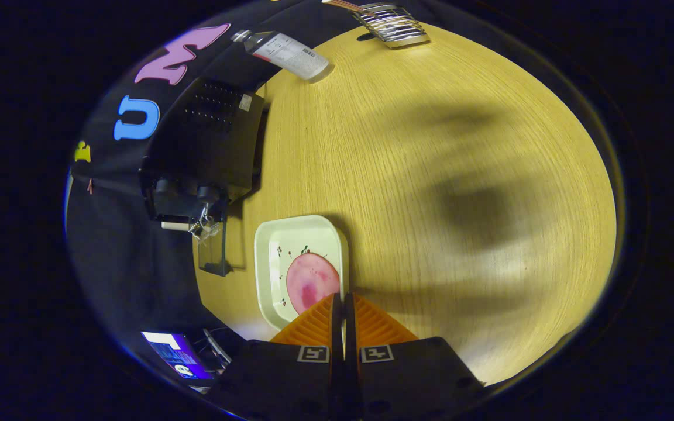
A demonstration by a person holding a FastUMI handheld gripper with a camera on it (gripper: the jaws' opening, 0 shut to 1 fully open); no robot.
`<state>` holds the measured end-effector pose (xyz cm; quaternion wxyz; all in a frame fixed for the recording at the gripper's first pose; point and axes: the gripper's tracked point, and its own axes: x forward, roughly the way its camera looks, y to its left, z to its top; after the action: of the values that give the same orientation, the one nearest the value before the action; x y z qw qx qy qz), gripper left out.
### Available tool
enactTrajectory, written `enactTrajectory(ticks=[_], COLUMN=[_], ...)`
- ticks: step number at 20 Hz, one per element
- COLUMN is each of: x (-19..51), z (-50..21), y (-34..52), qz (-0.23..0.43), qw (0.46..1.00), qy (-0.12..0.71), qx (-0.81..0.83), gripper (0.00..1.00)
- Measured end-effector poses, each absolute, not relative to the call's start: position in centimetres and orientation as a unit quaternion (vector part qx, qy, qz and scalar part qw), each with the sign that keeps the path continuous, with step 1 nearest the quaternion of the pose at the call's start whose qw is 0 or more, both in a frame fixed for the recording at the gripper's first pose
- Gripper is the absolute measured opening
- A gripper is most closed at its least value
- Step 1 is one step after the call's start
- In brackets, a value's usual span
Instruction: Open the toaster oven, put the food inside, and close the toaster oven door.
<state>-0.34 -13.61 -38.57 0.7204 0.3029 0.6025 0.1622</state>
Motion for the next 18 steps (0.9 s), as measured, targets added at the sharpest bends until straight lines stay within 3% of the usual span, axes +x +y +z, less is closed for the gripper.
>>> enactTrajectory(ticks=[7,18], x=[-2.2,-3.8], z=[-35.3,-29.8], y=[-11.1,1.7], qz=[0.179,0.128], qw=[0.719,0.712], qy=[0.586,0.557], qx=[0.328,0.408], gripper=[0.05,0.05])
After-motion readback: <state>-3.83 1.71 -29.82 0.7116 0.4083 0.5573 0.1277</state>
